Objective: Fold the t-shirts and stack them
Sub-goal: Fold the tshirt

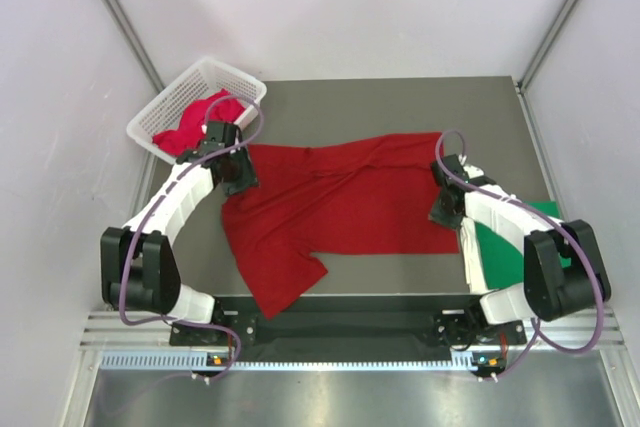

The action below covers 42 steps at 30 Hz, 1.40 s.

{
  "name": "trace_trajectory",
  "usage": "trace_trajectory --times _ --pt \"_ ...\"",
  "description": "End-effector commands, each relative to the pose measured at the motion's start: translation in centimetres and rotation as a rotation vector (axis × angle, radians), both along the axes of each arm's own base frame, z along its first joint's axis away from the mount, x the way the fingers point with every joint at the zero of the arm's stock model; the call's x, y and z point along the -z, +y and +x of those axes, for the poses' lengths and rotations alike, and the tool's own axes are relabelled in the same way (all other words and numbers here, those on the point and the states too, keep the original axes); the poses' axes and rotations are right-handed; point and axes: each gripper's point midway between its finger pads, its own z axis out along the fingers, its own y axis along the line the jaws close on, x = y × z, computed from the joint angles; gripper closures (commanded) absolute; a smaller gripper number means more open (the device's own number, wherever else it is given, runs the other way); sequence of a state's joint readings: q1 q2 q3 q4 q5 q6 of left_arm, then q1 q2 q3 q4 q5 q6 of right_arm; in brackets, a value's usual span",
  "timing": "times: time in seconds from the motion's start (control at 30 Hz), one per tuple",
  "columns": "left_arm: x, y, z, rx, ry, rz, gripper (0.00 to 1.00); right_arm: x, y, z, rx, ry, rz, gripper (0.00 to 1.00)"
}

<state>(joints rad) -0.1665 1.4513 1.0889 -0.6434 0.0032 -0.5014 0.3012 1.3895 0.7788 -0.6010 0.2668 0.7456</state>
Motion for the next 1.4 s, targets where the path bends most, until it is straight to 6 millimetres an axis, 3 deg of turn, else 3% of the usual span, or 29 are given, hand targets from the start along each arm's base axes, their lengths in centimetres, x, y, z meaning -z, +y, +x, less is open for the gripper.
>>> trace_trajectory --times 0.0,0.2,0.23,0.3,0.37,0.4,0.43,0.57,0.6,0.63,0.67,0.73,0.77,0.83,0.87,0.93,0.97,1.03,1.07,1.13,1.37 --pt "-1.9 -0.2 1.3 0.018 -0.093 -0.01 0.52 0.8 -0.5 0.1 0.027 -0.008 -0.041 0.78" --pt "-2.8 2.3 5.3 -0.077 -0.161 0.091 0.52 2.1 -3.6 -2.3 0.075 0.057 -0.181 0.77" --pt "-2.0 2.7 6.0 -0.087 -0.141 0.114 0.53 2.1 -3.9 -2.5 0.082 0.055 -0.194 0.77" --pt "-2.2 3.4 7.5 -0.092 -0.147 0.149 0.56 1.8 -4.1 -2.4 0.089 0.041 -0.195 0.78" --pt "-0.9 3.4 8.5 -0.06 -0.111 0.171 0.6 1.1 -4.0 -2.1 0.08 0.024 -0.187 0.78" --pt "-1.6 3.4 9.5 -0.045 -0.127 0.189 0.61 0.5 -3.8 -1.8 0.072 0.005 -0.176 0.77" --pt "-0.7 3.5 10.0 -0.043 -0.099 0.206 0.61 -0.1 -3.4 -1.5 0.057 -0.001 -0.159 0.77" --pt "-1.9 3.9 12.6 -0.041 -0.141 0.255 0.61 -5.7 -1.3 2.4 -0.079 -0.159 -0.093 0.69" --pt "-2.1 3.9 13.1 -0.025 -0.153 0.279 0.6 -6.8 -0.8 3.4 -0.114 -0.193 -0.078 0.63" --pt "-1.7 3.8 13.5 -0.016 -0.148 0.295 0.6 -8.7 0.0 5.3 -0.146 -0.268 -0.033 0.6" --pt "-2.4 3.6 14.1 -0.009 -0.167 0.309 0.6 -9.2 0.2 6.2 -0.205 -0.288 -0.039 0.57" --pt "-1.9 3.2 14.6 0.017 -0.154 0.354 0.6 -11.1 0.6 9.1 -0.297 -0.366 0.011 0.54" --pt "-2.3 2.7 14.9 0.027 -0.164 0.355 0.6 -10.4 0.4 10.0 -0.307 -0.351 0.017 0.53" --pt "-1.8 2.1 15.0 0.045 -0.152 0.386 0.61 -11.1 -0.5 12.4 -0.322 -0.375 0.056 0.52" --pt "-1.9 2.0 15.0 0.044 -0.15 0.406 0.61 -9.4 -0.7 13.3 -0.32 -0.33 0.079 0.51" --pt "-0.9 2.0 14.9 0.04 -0.121 0.437 0.61 -9.1 -2.6 15.0 -0.265 -0.309 0.101 0.51" --pt "-0.7 2.0 14.9 0.037 -0.117 0.436 0.61 -7.2 -3.1 15.5 -0.248 -0.264 0.112 0.51" --pt "-0.1 1.7 15.1 0.035 -0.109 0.424 0.62 -6.9 -4.4 17.2 -0.221 -0.283 0.121 0.51" --pt "-0.1 1.5 15.2 0.039 -0.112 0.415 0.62 -5.7 -4.4 17.6 -0.224 -0.261 0.13 0.51" --pt "0.1 1.4 15.3 0.039 -0.108 0.416 0.62 -5.3 -4.0 18.7 -0.245 -0.277 0.153 0.51" --pt "-0.4 1.6 15.2 0.034 -0.11 0.423 0.62 -2.1 -3.9 19.7 -0.268 -0.237 0.16 0.53"
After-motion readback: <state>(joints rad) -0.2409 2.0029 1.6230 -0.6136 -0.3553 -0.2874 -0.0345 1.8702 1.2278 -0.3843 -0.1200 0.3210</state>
